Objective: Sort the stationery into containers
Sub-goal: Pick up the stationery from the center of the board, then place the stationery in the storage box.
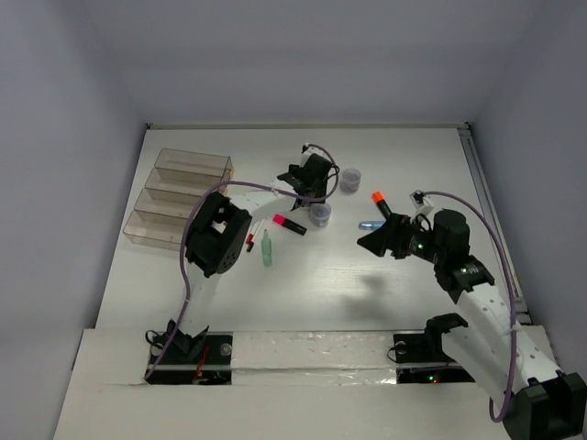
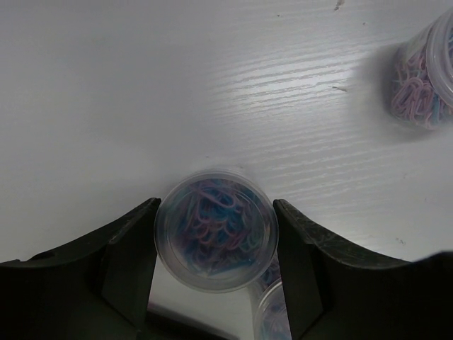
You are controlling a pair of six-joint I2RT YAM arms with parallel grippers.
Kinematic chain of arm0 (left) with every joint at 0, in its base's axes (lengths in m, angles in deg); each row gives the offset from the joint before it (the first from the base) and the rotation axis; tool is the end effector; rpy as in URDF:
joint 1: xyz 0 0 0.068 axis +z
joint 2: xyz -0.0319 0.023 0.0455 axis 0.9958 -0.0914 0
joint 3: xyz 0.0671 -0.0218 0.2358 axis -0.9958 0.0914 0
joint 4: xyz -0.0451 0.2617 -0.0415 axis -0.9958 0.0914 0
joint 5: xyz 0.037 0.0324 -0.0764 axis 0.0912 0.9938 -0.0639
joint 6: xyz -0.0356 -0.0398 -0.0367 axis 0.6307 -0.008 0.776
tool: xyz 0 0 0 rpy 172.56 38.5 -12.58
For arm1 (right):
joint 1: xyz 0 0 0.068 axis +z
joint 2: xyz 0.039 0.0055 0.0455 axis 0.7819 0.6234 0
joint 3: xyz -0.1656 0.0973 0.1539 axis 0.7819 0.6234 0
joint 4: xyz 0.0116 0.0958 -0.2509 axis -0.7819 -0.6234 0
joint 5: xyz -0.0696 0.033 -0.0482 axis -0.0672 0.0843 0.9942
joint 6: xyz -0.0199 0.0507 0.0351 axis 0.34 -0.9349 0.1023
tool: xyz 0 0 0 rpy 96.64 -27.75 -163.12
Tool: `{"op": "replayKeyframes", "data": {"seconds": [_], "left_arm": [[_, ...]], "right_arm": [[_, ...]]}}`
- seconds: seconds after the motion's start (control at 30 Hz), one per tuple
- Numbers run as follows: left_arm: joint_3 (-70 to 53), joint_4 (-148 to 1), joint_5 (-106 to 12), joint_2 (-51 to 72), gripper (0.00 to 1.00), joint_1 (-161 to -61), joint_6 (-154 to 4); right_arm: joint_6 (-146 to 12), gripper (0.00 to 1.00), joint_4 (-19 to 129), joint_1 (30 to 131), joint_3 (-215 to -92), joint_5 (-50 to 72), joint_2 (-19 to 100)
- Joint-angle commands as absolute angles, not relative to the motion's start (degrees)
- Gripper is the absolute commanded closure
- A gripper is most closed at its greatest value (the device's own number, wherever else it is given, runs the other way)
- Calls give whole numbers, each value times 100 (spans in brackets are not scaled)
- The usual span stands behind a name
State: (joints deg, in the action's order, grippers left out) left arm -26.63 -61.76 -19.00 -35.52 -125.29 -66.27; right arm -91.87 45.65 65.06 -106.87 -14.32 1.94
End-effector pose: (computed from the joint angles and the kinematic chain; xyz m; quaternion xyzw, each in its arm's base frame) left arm 0.3785 -0.3010 0.1544 0.0863 0.8942 -0.0717 0.4334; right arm 0.2004 0.0768 0.2266 -0.0272 0.8155 0.4211 0.3961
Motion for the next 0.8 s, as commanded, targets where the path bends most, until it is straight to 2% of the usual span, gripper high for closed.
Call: {"op": "replayKeyframes", "data": {"seconds": [0.0,0.07,0.33,0.6,0.77], "left_arm": [[-2490,-6251,-1814,-3260,61,-12501,-6600],[-2507,-6225,-1778,-3172,65,-12501,-6643],[-2981,-5830,-1866,-2092,65,-11860,-6881],[-3131,-5408,-2585,-1388,66,-10069,-7065],[-3289,-5249,-2437,-1484,67,-9268,-7258]], "right_arm": [[-9141,7,4913,6559,-10627,-1422,198],[-9132,7,4922,6611,-10627,-1404,215],[-9105,7,5018,6717,-10574,-1343,356],[-9141,7,5150,6875,-10478,-1342,382],[-9158,7,5212,6875,-10442,-1413,356]]}}
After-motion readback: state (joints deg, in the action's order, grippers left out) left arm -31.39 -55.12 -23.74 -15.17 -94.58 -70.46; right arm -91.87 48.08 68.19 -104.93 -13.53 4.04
